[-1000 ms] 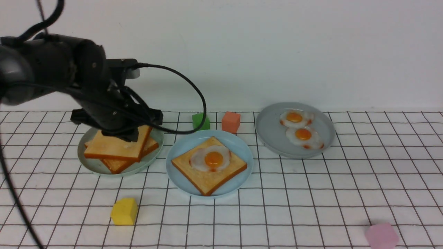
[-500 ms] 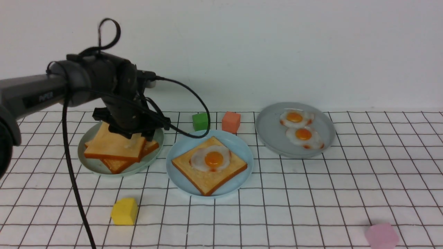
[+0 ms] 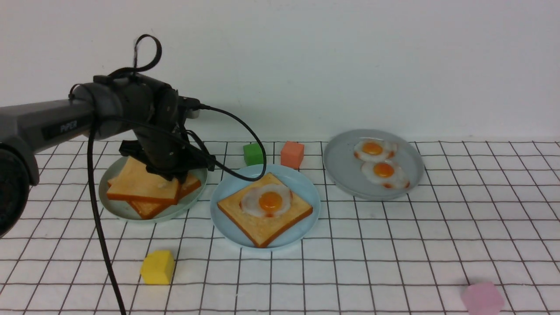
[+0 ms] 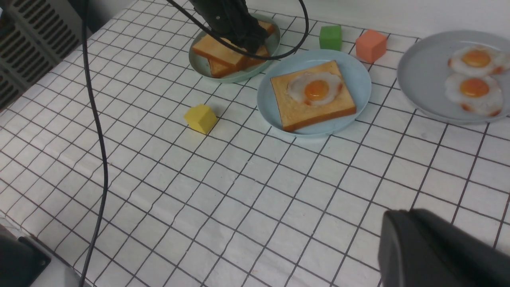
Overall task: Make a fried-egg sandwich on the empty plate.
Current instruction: Use the left arm to grab a slice of bread, then use the left arm to place a slice of bread on the fried egg in the middle
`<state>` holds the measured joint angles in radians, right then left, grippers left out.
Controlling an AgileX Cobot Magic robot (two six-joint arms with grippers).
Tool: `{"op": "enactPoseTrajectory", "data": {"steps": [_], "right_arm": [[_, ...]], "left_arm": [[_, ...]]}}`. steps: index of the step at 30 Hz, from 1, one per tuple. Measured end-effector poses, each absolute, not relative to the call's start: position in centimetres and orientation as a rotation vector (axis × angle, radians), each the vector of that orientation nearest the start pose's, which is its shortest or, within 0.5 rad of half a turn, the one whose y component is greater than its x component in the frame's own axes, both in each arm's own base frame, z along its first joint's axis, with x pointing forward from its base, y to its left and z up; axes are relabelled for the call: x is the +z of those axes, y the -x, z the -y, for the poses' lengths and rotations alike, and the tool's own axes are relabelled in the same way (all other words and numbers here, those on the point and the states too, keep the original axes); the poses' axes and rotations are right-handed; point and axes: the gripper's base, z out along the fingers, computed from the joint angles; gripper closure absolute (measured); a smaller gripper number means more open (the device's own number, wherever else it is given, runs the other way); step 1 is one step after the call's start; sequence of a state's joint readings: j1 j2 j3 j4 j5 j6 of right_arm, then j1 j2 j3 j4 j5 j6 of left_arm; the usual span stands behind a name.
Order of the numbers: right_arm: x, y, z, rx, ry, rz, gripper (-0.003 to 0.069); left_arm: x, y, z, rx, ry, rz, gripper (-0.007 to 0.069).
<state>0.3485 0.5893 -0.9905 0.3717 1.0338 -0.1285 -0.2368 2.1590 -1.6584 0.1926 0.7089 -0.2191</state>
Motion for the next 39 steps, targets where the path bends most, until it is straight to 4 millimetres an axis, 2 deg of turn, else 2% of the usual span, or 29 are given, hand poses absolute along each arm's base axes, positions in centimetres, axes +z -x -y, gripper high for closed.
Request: {"op": "enactPoseTrajectory", "data": {"steps": [1, 2, 5, 11, 13, 14, 16, 17, 18, 20, 22, 23, 25, 26, 28, 32, 39], "right_arm": [[40.6, -5.9, -5.2, 0.582, 0.489, -2.054, 0.0627], [40.6, -5.9, -5.2, 0.584, 0.486, -2.055, 0.0627], [40.6, -5.9, -5.2, 0.587, 0.481, -2.057, 0.0627], [40.6, -5.9, -5.2, 0.588, 0.479, -2.059, 0.0624], [40.6, -5.9, -5.2, 0.589, 0.479, -2.061, 0.0624], [40.6, -5.9, -5.2, 0.589, 0.479, -2.061, 0.0624], [40.6, -5.7, -5.1, 0.588, 0.482, -2.064, 0.0621], [40.6, -5.7, -5.1, 0.587, 0.482, -2.065, 0.0621], [40.6, -5.4, -5.0, 0.578, 0.486, -2.063, 0.0619], [40.6, -5.2, -4.9, 0.576, 0.487, -2.063, 0.0618], [40.5, -4.6, -4.6, 0.570, 0.496, -2.063, 0.0617], [40.5, -4.5, -4.6, 0.570, 0.496, -2.066, 0.0617], [40.5, -3.9, -4.4, 0.569, 0.500, -2.061, 0.0616], [40.5, -3.9, -4.4, 0.569, 0.501, -2.062, 0.0616], [40.5, -3.3, -4.2, 0.569, 0.506, -2.053, 0.0616], [40.4, -2.6, -4.0, 0.572, 0.508, -2.046, 0.0613], [40.2, -2.0, -3.8, 0.581, 0.504, -2.072, 0.0608]], "left_arm": [[17.8, -45.6, 9.9, 0.067, -0.181, -2.661, 0.0596], [18.1, -45.5, 9.9, 0.067, -0.180, -2.662, 0.0617], [19.2, -45.1, 9.7, 0.072, -0.180, -2.663, 0.0620], [26.8, -42.8, 9.7, 0.050, -0.195, -2.539, 0.0620], [29.2, -41.2, 11.0, 0.041, -0.251, -2.505, 0.0620], [29.2, -41.2, 11.0, 0.042, -0.252, -2.508, 0.0620], [30.8, -39.2, 14.3, 0.011, -0.373, -2.480, 0.0620], [30.8, -39.1, 14.6, 0.009, -0.384, -2.480, 0.0620], [30.8, -37.9, 17.3, -0.012, -0.492, -2.469, 0.0620], [30.4, -37.1, 19.0, -0.026, -0.561, -2.470, 0.0620], [29.2, -35.9, 22.0, -0.045, -0.675, -2.476, 0.0620], [29.1, -35.7, 22.4, -0.047, -0.691, -2.474, 0.0620], [27.6, -35.0, 24.5, -0.032, -0.789, -2.478, 0.0620], [27.5, -35.0, 24.6, -0.028, -0.797, -2.477, 0.0620], [26.0, -34.9, 25.7, 0.004, -0.869, -2.479, 0.0620], [23.8, -35.5, 26.4, 0.033, -0.920, -2.483, 0.0620], [22.1, -36.1, 26.7, 0.071, -0.992, -2.464, 0.0620]]}}
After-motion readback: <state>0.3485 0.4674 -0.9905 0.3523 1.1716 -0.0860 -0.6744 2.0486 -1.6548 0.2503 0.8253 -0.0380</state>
